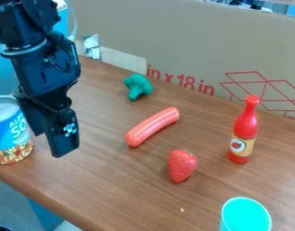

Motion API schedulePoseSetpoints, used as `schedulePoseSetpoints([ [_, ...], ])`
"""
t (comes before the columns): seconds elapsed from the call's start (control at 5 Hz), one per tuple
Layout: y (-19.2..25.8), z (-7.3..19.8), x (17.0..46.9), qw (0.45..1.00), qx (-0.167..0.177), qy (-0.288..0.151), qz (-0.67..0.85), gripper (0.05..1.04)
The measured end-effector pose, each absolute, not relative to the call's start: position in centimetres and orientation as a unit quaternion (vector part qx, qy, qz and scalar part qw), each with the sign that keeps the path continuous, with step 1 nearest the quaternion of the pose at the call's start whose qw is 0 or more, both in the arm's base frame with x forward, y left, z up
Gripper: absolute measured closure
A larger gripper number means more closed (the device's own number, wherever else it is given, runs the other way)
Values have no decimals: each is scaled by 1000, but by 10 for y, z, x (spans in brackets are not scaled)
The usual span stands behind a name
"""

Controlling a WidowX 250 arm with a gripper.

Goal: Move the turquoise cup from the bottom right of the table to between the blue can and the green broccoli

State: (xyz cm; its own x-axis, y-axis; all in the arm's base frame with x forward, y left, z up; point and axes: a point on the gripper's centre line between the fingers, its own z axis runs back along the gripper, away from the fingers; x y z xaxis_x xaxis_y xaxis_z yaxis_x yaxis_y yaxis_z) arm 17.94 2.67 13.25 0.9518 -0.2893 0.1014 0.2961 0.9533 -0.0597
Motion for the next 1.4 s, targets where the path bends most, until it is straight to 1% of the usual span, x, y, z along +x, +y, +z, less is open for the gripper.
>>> schedulePoseSetpoints([
  [0.2,23,130,178,987,-40,-40,-151,83],
  [0.4,-25,133,185,983,-37,-46,-174,83],
  [0.6,-75,141,188,979,-37,-78,-187,83],
  [0.8,-106,140,193,976,-10,-76,-206,83],
  [1.2,-135,118,203,975,-33,-57,-212,83],
  [1.4,-145,117,208,973,-46,-67,-215,83],
])
